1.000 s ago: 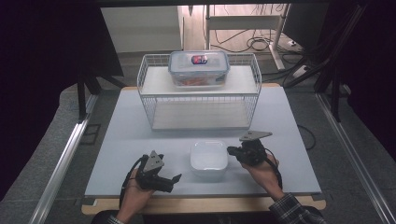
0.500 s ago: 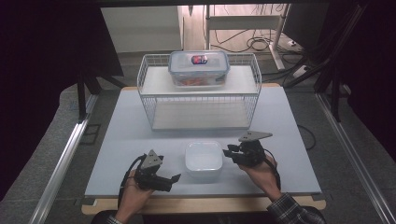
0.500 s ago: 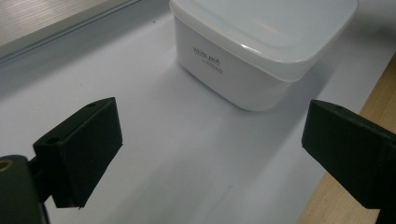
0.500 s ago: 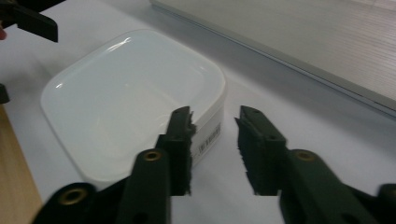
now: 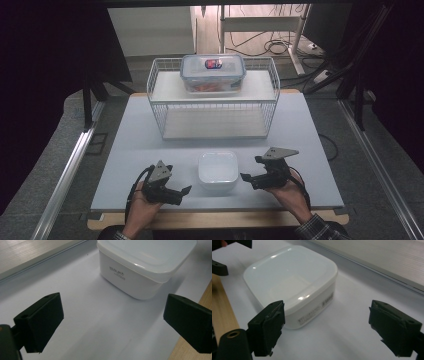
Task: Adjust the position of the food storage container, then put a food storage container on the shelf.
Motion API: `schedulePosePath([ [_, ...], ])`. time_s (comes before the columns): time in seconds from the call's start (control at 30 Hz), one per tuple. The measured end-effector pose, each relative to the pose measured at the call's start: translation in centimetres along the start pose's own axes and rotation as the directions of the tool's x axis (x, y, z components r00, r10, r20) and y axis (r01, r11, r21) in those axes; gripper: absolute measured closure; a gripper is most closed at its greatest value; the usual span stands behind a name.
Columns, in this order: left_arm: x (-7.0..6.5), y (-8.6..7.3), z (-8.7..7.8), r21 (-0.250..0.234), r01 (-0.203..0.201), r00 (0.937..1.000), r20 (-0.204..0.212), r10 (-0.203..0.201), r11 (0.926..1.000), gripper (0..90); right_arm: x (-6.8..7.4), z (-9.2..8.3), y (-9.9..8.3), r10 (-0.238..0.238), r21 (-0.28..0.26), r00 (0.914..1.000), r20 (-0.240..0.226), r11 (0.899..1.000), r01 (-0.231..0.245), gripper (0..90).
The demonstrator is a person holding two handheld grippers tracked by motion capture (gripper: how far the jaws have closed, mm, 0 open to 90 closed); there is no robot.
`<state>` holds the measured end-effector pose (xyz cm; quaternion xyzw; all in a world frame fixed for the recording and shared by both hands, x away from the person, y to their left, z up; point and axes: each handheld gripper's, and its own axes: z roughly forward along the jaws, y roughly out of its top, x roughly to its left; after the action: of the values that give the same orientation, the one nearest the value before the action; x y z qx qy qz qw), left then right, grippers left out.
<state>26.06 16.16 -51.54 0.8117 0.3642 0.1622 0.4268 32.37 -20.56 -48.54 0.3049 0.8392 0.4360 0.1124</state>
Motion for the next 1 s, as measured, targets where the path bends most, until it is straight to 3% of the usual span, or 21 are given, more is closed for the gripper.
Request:
schedulePosePath([
  [0.17, -0.1, 0.1, 0.0, 0.005, 0.000, 1.0000, 0.001, 0.000, 1.0000, 2.4, -0.2, 0.1, -0.2, -0.009, 0.008, 0.9999, 0.005, 1.000, 0.009, 8.4],
  [0.23, 0.0, 0.2, 0.1, 0.015, 0.014, 0.9999, 0.005, -0.014, 0.9998, 2.5, 0.1, 0.3, 0.0, -0.050, 0.018, 0.9983, 0.030, 0.999, 0.050, 3.3],
  [0.3, 0.0, 0.2, 0.0, 0.018, 0.021, 0.9998, 0.006, -0.021, 0.9996, 2.6, 0.3, 0.4, 0.0, -0.055, 0.022, 0.9979, 0.035, 0.998, 0.054, 2.6],
  [0.43, 0.1, 0.7, -0.1, 0.007, 0.053, 0.9985, -0.010, -0.053, 0.9986, 1.5, 0.2, 0.7, 0.2, 0.001, 0.032, 0.9999, 0.012, 0.999, -0.001, 1.4],
  [0.53, 0.4, 1.2, -0.3, -0.014, 0.105, 0.9929, 0.058, -0.104, 0.9944, 1.3, 0.4, 0.5, 0.6, 0.035, 0.036, 0.9991, 0.025, 0.999, -0.036, 3.9],
  [0.67, 0.2, 2.5, -0.2, -0.012, 0.075, 0.9956, 0.056, -0.075, 0.9971, 5.0, 0.7, 0.1, 1.5, 0.051, 0.030, 0.9982, 0.032, 0.998, -0.052, 9.0],
  [0.7, 0.2, 2.9, -0.1, -0.011, 0.066, 0.9963, 0.056, -0.066, 0.9977, 7.1, 0.7, 0.1, 1.9, 0.036, 0.042, 0.9993, 0.009, 0.998, -0.037, 10.1],
  [0.77, 0.1, 3.9, 0.3, -0.011, 0.045, 0.9971, 0.062, -0.044, 0.9989, 10.8, 0.8, 0.3, 2.1, 0.034, 0.048, 0.9994, 0.010, 0.998, -0.034, 13.1],
  [1.0, 0.1, 5.9, 1.9, 0.017, 0.043, 0.9946, 0.094, -0.044, 0.9989, 13.6, 1.2, 1.2, 3.0, 0.010, 0.060, 0.9999, -0.012, 0.998, -0.009, 21.1],
])
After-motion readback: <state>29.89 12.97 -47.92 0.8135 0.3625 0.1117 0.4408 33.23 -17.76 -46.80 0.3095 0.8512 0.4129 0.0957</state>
